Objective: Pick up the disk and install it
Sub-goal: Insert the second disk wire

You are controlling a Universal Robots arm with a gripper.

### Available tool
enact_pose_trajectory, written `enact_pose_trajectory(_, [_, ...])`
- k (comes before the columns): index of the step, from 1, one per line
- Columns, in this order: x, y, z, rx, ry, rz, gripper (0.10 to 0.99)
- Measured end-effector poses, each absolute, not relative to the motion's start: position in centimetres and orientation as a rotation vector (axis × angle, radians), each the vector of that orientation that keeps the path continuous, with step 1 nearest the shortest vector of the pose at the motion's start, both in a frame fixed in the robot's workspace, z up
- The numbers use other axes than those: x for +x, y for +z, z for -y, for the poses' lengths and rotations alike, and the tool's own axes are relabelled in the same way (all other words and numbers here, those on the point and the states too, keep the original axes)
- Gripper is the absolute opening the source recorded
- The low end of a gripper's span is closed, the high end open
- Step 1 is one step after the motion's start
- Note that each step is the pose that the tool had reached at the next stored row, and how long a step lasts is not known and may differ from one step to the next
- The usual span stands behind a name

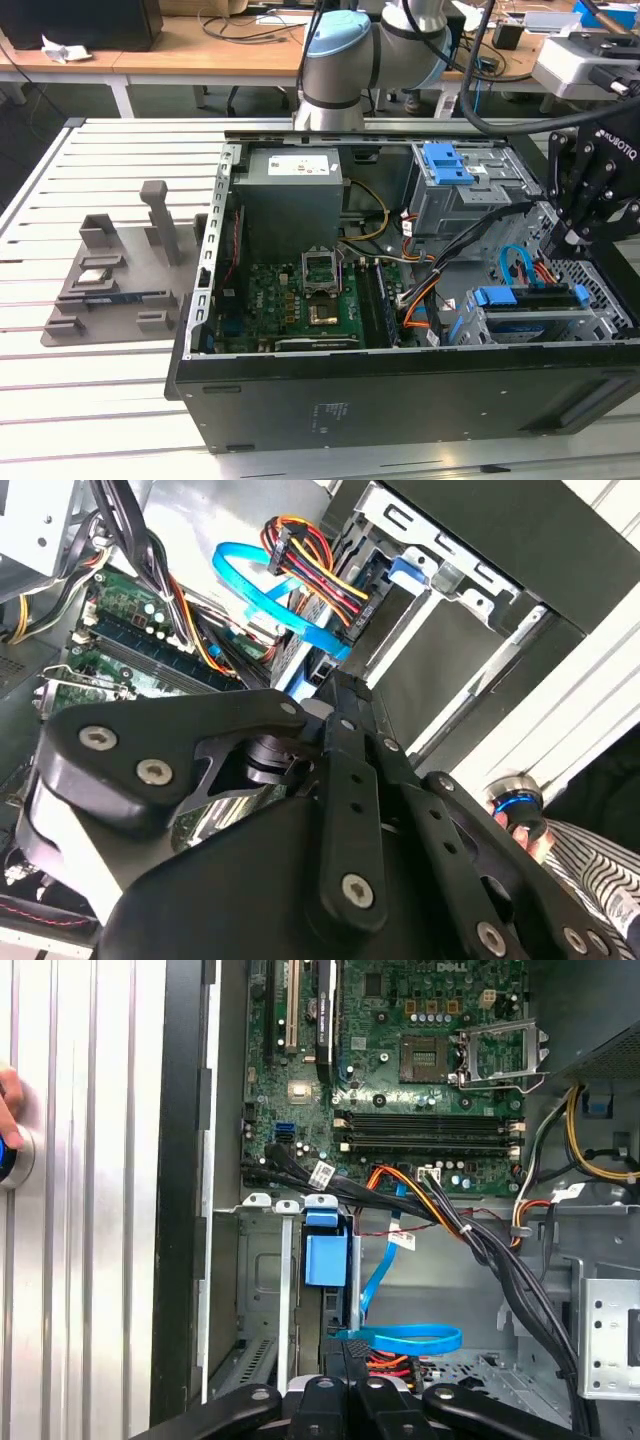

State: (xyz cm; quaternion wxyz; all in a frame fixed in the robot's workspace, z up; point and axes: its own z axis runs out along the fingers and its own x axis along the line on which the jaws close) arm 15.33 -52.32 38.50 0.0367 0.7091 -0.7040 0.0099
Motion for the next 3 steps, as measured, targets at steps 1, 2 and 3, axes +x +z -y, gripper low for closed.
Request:
enact_pose_trajectory(1, [15.33, 38.49, 52.32, 2.177, 0.03, 2.162, 0.106])
enact_pose_trajectory(2, [15.33, 38.5, 52.32, 2.177, 0.03, 2.162, 0.106])
enact_pose_trajectory(3, [15.33, 38.5, 52.32, 2.177, 0.03, 2.162, 0.106])
